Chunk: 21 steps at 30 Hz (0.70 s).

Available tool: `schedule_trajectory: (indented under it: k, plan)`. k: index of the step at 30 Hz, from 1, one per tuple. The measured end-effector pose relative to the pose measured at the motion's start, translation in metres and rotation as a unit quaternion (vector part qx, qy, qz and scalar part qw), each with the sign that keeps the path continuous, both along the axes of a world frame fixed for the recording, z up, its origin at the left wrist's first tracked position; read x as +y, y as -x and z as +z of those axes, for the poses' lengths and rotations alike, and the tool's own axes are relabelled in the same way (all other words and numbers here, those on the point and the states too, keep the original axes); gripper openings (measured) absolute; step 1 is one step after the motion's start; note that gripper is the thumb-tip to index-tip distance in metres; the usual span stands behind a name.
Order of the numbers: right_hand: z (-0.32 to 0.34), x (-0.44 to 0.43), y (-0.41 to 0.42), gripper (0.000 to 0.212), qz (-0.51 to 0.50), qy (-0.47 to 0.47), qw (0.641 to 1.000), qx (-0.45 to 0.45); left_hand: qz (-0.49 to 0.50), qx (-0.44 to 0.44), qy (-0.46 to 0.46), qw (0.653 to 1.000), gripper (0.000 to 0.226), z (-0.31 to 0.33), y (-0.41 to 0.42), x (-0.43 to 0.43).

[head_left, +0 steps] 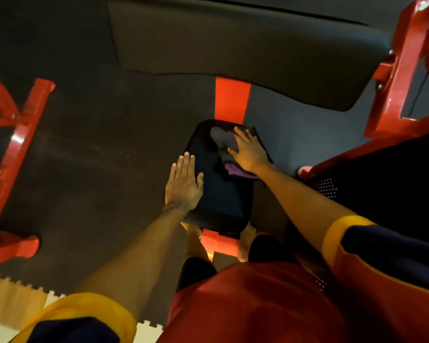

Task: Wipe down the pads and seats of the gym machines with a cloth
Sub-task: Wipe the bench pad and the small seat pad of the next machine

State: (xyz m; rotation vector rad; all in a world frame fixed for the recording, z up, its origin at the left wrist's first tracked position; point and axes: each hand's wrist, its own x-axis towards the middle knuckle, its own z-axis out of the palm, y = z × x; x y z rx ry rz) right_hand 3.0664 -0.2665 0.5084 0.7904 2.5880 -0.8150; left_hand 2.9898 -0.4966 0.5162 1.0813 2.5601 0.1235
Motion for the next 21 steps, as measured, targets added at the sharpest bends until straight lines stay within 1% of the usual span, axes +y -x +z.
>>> schedule_trajectory:
  k: [2, 4, 7, 9, 11, 12, 14, 16, 18, 21]
  plan:
    - [-0.002, -0.002, 0.027, 0.068, -0.035, 0.002, 0.999, -0.011, 0.033, 0.016, 0.008, 0.999, 0.075, 0.002, -0.012, 0.003]
    - [-0.001, -0.022, 0.039, 0.071, -0.015, 0.018, 1.0, -0.001, 0.063, 0.01, 0.013, 0.998, 0.079, 0.003, -0.019, 0.006]
    - [0.008, -0.052, 0.011, 0.07, 0.056, 0.032, 0.997, 0.035, 0.105, 0.008, 0.028, 0.994, 0.079, 0.005, -0.022, 0.009]
    - [0.009, -0.049, -0.021, 0.068, 0.092, 0.032, 0.994, 0.055, 0.115, 0.02, 0.034, 0.993, 0.073, 0.005, -0.023, 0.011]
    - [0.004, -0.027, -0.041, 0.063, 0.099, 0.034, 0.992, 0.069, 0.114, 0.017, 0.037, 0.993, 0.068, 0.006, -0.024, 0.013]
    - [0.0, -0.012, -0.041, 0.061, 0.077, 0.034, 0.994, 0.073, 0.112, 0.018, 0.038, 0.993, 0.067, 0.006, -0.024, 0.013]
    - [-0.005, 0.014, -0.015, 0.058, 0.029, 0.026, 0.997, 0.069, 0.11, 0.02, 0.039, 0.993, 0.067, 0.007, -0.023, 0.013]
    - [-0.009, 0.021, 0.022, 0.059, 0.014, 0.02, 0.998, 0.057, 0.113, 0.022, 0.036, 0.993, 0.067, 0.007, -0.023, 0.013]
    - [-0.014, 0.008, 0.052, 0.064, 0.031, 0.013, 0.998, 0.055, 0.121, 0.031, 0.032, 0.992, 0.068, 0.005, -0.024, 0.012]
    - [-0.011, -0.017, 0.046, 0.068, 0.11, 0.015, 0.991, 0.073, 0.126, 0.033, 0.028, 0.991, 0.068, 0.004, -0.022, 0.011]
